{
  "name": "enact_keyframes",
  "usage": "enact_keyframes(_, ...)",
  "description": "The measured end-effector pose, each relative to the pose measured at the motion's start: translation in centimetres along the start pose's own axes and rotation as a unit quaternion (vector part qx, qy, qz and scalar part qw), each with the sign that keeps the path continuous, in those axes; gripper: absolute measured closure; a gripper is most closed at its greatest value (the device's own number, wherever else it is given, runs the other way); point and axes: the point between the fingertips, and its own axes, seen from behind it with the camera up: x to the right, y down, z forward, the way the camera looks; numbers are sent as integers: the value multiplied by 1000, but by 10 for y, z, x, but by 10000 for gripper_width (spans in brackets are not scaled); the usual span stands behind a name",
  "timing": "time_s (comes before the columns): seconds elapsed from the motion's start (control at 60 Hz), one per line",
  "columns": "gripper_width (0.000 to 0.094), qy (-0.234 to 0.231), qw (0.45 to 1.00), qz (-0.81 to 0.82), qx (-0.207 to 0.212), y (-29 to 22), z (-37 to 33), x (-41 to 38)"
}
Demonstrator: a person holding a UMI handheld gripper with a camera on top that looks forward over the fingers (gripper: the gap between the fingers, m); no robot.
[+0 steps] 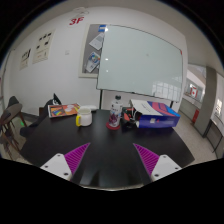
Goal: Pour water
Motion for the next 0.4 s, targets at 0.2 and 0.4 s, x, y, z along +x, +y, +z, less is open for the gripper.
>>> enact_keyframes(0.2, 94, 3, 1000, 13, 0, 17, -48, 0)
enact_keyframes(0.4, 93, 17, 1000, 7, 4, 16, -60, 6)
